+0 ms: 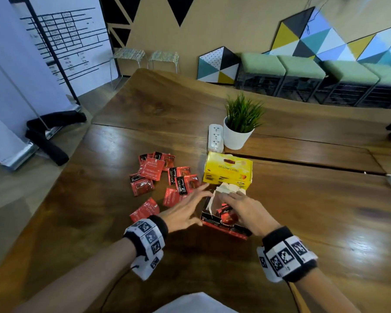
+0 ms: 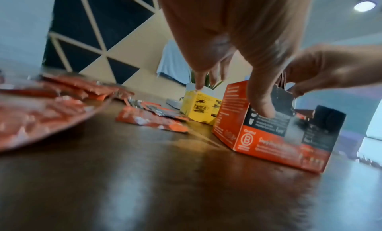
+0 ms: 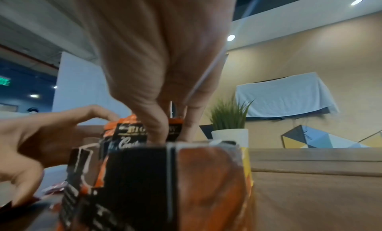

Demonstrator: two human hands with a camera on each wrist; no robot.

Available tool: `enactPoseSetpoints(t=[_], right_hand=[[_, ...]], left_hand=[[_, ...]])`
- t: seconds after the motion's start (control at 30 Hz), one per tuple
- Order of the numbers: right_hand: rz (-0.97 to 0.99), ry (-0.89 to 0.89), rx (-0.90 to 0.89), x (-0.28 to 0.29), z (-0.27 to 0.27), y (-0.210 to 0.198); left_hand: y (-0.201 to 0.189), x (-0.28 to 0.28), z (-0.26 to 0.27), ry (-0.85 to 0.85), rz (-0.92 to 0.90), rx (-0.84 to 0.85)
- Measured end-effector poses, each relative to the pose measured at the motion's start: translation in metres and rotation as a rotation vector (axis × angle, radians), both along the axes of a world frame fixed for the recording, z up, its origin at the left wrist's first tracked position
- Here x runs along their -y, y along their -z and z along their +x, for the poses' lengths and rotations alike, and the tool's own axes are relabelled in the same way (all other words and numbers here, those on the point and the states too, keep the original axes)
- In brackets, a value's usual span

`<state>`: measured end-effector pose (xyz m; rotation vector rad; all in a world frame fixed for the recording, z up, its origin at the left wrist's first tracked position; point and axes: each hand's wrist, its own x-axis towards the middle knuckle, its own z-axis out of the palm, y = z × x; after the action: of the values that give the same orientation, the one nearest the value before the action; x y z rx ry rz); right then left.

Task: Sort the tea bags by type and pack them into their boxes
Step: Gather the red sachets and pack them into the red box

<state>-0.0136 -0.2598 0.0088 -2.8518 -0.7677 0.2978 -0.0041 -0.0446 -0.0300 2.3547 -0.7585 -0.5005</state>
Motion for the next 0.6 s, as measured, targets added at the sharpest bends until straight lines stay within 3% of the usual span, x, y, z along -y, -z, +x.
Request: enactPoseSetpoints(t=[0.07,0.13,0.3,0.47,0.6], right_hand=[[-0.028,-0.104,-0.024,-0.011,0.005,0.003],[-0.02,-0.138,-0.031,-0.018,0.011,0.005],[0.12,-0.104,0.011,-0.016,0.011,0.008],[0.307,0.014,0.17,-0.028,-0.003,0.001],[0.316,-0.016,0.167,-0.066,0.032,-0.021]], left_hand=[[0.0,0.009,-0.005,-0.064,-0.065,-0.147],[-0.002,0.015,-0.008,-0.107,-0.105,-0.186],[-0.002,0.014,-0.004,-0.164,-0.128,-0.191],[-0.006,0.014,-0.001,-0.176,-0.125,-0.233],[-0.021,-0.033,0.009,-0.328,-0.159,-0.204]])
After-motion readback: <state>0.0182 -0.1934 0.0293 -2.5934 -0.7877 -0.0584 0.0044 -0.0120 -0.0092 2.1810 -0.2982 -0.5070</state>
